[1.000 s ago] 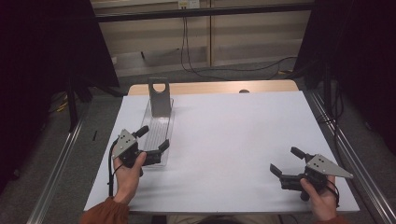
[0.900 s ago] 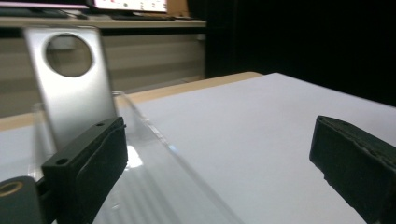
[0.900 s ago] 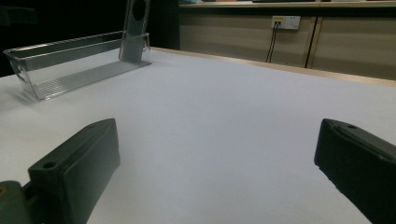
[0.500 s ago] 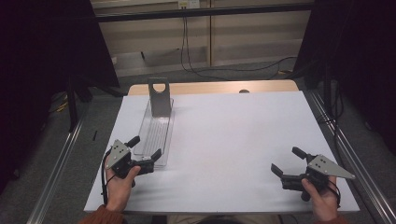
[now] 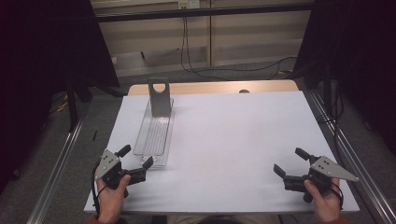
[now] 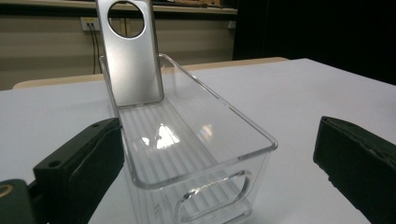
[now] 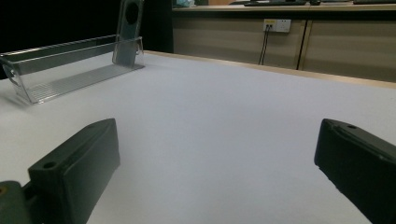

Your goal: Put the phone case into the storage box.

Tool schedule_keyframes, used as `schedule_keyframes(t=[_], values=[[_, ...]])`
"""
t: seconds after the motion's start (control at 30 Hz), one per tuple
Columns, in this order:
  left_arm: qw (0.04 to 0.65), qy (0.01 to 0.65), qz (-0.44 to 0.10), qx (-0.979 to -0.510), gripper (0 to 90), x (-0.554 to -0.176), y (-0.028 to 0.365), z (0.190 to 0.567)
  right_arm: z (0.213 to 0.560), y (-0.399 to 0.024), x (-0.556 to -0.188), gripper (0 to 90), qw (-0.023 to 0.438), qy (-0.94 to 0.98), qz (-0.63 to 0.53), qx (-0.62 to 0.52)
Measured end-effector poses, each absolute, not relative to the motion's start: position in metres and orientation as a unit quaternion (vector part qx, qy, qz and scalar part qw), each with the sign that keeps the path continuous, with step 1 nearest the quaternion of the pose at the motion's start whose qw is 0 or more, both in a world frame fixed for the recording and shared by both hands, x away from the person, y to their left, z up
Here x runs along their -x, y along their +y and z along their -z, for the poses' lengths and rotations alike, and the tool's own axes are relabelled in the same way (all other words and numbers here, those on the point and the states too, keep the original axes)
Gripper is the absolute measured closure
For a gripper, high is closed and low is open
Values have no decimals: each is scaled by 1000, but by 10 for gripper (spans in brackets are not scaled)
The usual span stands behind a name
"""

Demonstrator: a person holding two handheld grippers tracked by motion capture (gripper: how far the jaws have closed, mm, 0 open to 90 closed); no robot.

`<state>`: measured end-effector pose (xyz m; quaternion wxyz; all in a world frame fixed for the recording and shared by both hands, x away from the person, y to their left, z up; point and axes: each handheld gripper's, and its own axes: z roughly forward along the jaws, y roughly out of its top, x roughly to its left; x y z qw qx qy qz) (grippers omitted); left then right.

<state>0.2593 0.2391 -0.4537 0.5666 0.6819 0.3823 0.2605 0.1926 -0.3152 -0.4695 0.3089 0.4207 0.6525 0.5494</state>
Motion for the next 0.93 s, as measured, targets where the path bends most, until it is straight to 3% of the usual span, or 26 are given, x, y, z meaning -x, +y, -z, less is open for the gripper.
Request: schedule_keyframes(t=[0.4, 0.93], values=[[547, 390, -282, -685, 20, -248, 253, 457, 470, -319, -186, 0, 311, 650, -547, -427], [552, 375, -268, -695, 21, -253, 247, 456, 470, -313, -192, 0, 307, 653, -549, -421]])
